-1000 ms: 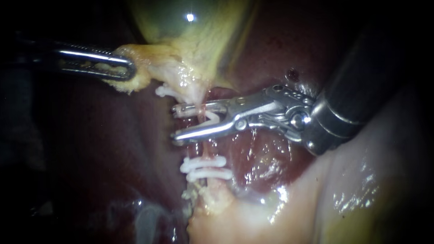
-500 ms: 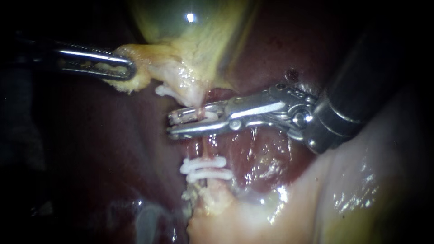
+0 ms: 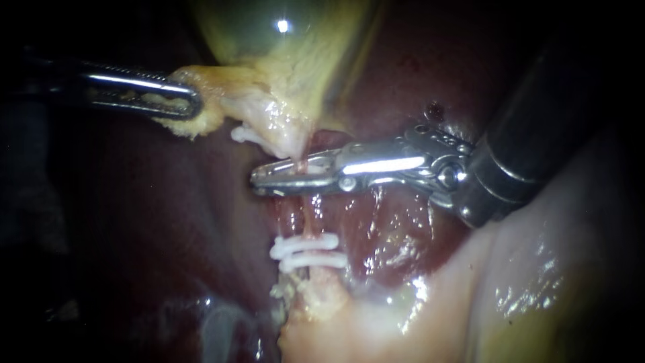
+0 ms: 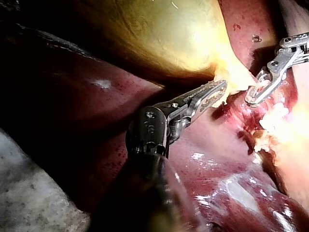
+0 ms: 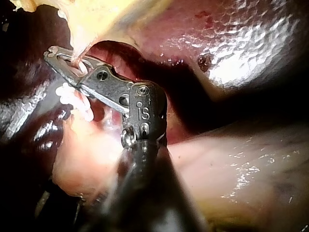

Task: Clipping third clip right tube

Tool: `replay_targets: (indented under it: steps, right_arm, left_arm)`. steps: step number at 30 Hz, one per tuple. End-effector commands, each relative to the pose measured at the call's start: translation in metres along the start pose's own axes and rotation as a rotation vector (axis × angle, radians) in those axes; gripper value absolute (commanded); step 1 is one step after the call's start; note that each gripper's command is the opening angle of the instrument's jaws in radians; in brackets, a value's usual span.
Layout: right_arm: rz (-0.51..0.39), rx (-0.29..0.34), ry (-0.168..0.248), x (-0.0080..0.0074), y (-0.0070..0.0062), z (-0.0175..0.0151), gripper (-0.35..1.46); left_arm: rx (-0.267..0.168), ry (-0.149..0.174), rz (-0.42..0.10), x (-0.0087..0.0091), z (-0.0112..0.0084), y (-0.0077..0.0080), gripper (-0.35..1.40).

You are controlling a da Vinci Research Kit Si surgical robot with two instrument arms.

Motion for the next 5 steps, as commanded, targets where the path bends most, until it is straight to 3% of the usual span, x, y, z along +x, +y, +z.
replay_targets:
  steps: [1,5]
  right_arm:
    - [0.0,0.0,0.0,0.0,0.0,0.0,-0.35]
    - [0.006,0.0,0.0,0.0,0.0001,-0.0001,-0.35]
  left_arm:
    - [0.0,0.0,0.0,0.0,0.0,0.0,-0.35]
    - [0.0,0.0,0.0,0.0,0.0,-0.0001,-0.35]
